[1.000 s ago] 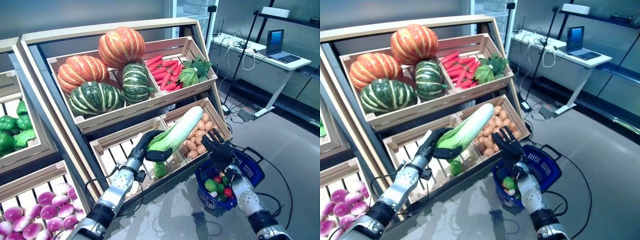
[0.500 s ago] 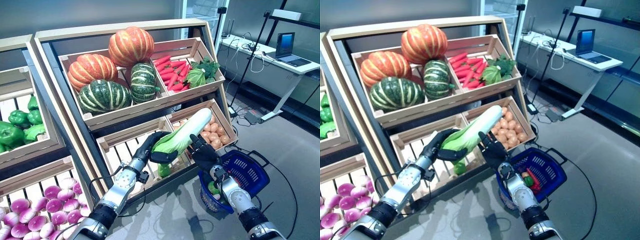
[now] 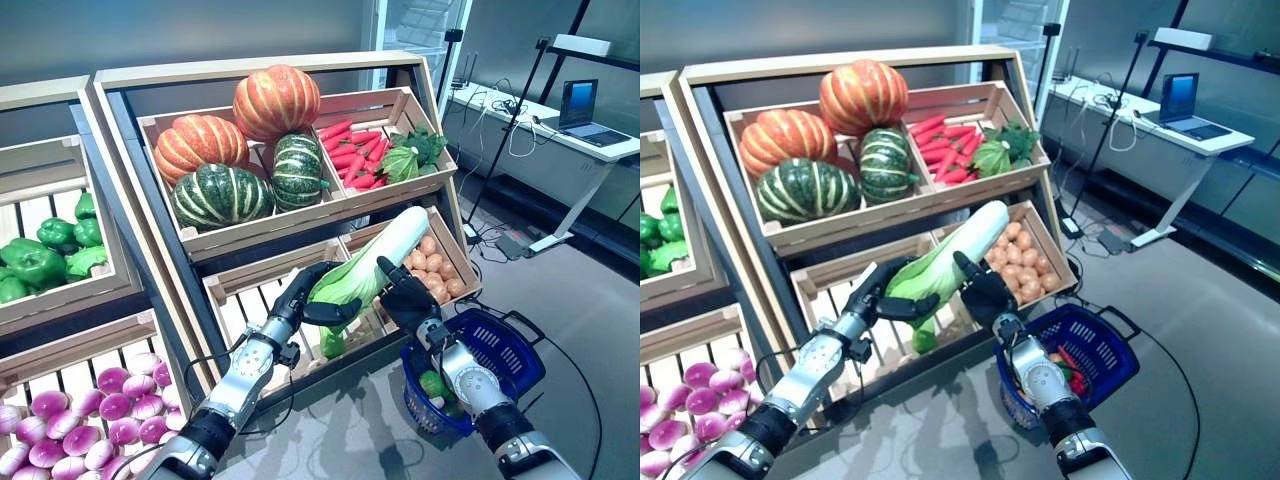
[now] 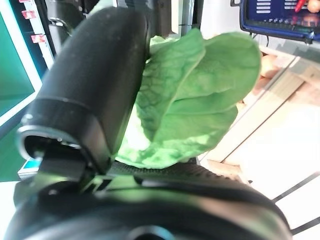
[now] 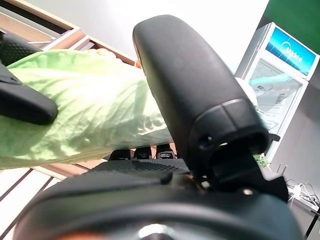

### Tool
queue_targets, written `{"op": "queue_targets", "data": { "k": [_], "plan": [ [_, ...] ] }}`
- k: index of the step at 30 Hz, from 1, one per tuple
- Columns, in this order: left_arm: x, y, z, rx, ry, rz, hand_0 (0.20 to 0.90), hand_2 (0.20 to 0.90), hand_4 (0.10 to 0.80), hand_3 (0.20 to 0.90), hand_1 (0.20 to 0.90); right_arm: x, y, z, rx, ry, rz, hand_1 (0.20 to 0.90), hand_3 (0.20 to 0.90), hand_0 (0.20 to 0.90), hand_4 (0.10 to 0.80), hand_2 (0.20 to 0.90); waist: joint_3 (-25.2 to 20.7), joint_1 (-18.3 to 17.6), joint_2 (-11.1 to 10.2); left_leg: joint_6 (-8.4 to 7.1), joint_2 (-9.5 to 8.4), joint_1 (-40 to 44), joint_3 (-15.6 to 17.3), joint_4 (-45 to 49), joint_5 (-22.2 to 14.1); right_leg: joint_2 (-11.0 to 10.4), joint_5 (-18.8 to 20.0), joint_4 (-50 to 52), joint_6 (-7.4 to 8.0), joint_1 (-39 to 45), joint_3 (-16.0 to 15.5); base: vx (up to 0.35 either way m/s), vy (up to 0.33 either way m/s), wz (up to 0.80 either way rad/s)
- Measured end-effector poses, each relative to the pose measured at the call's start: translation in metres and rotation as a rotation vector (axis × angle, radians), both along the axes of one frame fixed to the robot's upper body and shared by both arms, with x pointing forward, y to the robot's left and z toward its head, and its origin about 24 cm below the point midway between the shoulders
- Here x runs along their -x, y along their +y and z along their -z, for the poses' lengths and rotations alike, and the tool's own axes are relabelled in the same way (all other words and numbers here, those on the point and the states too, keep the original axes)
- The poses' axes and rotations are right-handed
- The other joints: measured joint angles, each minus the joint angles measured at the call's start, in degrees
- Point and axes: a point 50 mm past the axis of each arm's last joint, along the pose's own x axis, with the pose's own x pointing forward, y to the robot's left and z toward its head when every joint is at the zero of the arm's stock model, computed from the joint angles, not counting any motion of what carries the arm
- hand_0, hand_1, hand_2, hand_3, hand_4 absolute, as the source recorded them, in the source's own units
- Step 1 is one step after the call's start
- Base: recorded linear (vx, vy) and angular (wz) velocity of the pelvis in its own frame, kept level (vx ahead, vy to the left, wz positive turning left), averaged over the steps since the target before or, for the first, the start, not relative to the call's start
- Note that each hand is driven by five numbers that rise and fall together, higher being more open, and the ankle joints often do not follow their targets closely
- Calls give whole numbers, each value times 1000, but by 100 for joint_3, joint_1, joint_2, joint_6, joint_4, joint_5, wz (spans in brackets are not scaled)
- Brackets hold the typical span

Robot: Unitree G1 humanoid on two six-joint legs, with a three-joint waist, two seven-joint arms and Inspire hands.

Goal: Put vegetables into the basket

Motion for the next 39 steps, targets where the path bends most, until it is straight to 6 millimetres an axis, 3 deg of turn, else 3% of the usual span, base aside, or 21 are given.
{"op": "queue_targets", "data": {
  "k": [3,4,5,6,24,25,26,27,34,37,39],
  "plan": [
    [3,-4,1,-10,9,66,300,300,400,300,300,-4,-5,0,74,-2,-2,900,900,900,800,900,-1,17,0,-3,2,-1,-7,0,8,2,4,0,-6,3,-5,0,0,0],
    [4,-7,1,-14,14,97,300,300,400,300,300,-7,-6,0,127,5,1,846,846,846,764,846,-1,15,0,-3,2,-1,-7,0,11,1,6,0,-7,3,-5,0,0,0],
    [5,-9,2,-7,27,104,300,300,400,300,300,-10,-9,0,176,2,0,658,658,658,638,658,-1,13,0,-3,1,-2,-9,0,13,1,6,0,-8,2,-8,0,0,0],
    [5,-9,3,-2,39,103,300,300,400,300,300,-11,-10,0,212,-7,-5,300,300,300,400,300,-1,6,0,-3,3,-3,-10,0,14,2,7,0,-8,2,-8,0,0,0],
    [7,-9,3,43,78,109,300,300,400,300,300,-15,-7,-4,239,-36,12,300,300,300,400,300,2,-11,4,-7,5,-49,-92,0,30,-8,5,-1,-11,-3,-66,0,-1,1],
    [7,-9,3,43,78,109,674,674,649,674,674,-15,-7,-4,239,-36,12,300,300,300,400,300,3,-11,6,-7,5,-51,-93,0,30,-8,5,-1,-11,-5,-68,0,0,0],
    [7,-9,3,42,77,108,674,674,649,674,674,-15,-8,-4,239,-36,13,300,300,300,400,300,5,-12,8,-7,5,-53,-94,0,30,-8,4,-1,-12,-8,-69,0,0,0],
    [6,-8,2,41,75,105,900,900,800,900,900,-15,-8,-4,240,-37,14,300,300,300,400,300,6,-13,10,-7,6,-56,-95,0,30,-8,4,-1,-12,-9,-69,0,0,0],
    [14,-17,10,-80,69,185,900,900,800,900,900,-14,-22,5,319,21,72,300,300,300,400,300,17,-30,28,-4,2,-58,-74,-1,28,6,3,-1,-12,-23,-48,0,0,0],
    [21,-15,21,-98,105,184,900,900,800,900,900,-13,-45,11,361,65,145,300,300,300,400,300,35,-50,56,-1,4,-61,-48,-1,24,8,3,-1,-12,-38,-29,-7,-13,-4],
    [27,-2,35,-109,165,120,900,900,800,900,900,-11,-76,14,404,102,248,300,300,300,400,300,55,-60,89,2,5,-64,6,-2,21,12,6,-1,-10,-63,6,1,-11,-9]
  ]
}}
